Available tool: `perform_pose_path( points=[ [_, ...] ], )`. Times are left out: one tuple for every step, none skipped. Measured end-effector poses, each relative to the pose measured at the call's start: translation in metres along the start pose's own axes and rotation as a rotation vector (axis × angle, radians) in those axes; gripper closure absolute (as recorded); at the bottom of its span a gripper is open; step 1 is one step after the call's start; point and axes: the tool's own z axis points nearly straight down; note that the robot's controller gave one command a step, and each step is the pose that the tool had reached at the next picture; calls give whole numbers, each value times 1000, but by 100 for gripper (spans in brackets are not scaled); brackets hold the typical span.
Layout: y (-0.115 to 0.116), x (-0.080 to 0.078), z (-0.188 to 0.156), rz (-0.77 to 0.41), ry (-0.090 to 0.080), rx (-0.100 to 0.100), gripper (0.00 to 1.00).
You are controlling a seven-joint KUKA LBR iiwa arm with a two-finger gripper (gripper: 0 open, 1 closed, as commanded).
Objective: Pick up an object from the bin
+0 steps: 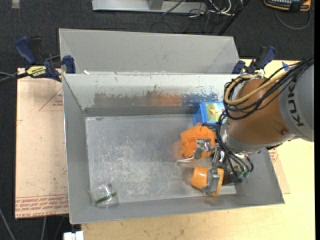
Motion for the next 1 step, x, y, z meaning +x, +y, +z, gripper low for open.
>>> perform_pose_path(
  points=[
    [0, -2, -4, -1, -8, 0, 0]
  ],
)
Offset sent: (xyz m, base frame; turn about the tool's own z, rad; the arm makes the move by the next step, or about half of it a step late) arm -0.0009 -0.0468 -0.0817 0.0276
